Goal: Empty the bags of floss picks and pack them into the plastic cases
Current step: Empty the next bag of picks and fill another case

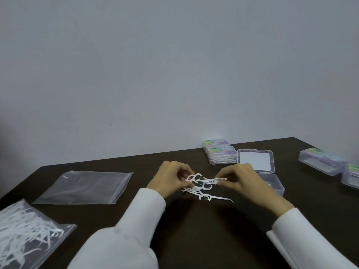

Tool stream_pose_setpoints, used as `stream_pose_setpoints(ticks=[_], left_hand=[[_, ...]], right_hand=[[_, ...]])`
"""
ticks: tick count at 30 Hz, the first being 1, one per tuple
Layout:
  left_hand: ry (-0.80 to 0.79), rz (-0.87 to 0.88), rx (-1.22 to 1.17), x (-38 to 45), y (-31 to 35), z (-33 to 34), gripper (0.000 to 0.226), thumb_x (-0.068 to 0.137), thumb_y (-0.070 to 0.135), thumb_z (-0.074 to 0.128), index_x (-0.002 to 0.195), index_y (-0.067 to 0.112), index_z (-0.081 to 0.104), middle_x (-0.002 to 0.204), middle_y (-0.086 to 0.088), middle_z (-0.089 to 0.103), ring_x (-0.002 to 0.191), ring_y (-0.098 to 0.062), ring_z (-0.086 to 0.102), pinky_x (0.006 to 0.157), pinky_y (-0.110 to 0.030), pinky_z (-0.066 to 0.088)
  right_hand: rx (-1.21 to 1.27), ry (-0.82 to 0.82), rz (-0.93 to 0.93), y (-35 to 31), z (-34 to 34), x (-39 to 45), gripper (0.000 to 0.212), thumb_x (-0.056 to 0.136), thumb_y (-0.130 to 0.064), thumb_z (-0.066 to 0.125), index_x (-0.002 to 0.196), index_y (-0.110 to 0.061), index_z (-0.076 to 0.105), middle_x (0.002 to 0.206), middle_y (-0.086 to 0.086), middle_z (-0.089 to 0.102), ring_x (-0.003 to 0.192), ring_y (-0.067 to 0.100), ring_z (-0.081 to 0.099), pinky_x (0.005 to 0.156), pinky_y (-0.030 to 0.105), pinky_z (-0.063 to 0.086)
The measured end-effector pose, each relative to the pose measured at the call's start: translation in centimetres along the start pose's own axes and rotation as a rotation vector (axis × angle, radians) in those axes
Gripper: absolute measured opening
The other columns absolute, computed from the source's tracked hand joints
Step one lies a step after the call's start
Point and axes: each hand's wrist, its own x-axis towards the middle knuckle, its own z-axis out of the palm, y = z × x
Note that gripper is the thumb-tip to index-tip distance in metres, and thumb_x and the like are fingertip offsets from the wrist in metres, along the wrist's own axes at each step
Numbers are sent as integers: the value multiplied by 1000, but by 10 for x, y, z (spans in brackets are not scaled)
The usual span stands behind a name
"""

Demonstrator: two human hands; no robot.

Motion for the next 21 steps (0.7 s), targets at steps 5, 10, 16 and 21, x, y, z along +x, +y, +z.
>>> stream_pose_setpoints(ticks=[5,10,16,21], left_hand=[[-8,14,129,0,0,2,20,75,17,78,94,20,73,82,3,68,75,-7,61,71,-20,52],[-30,24,113,3,11,3,21,72,19,80,92,17,73,77,3,66,69,-6,59,64,-12,47],[-38,9,112,5,13,6,17,76,13,77,92,15,74,80,1,71,67,-1,59,64,-8,46],[120,59,14,10,25,11,15,73,16,79,86,20,75,73,9,68,68,-1,61,65,-9,49]], right_hand=[[27,41,24,8,-14,-3,10,84,-20,67,92,-21,73,82,-9,69,73,1,61,69,7,45],[54,43,74,19,-31,-11,10,83,-18,67,85,-28,70,81,-8,69,75,-2,60,66,7,45],[5,182,203,48,-55,-22,18,81,-14,68,99,-14,71,90,-5,63,76,2,56,62,9,44],[-59,196,336,78,-70,-39,19,83,-13,67,102,-12,71,98,4,68,74,3,54,62,10,41]])
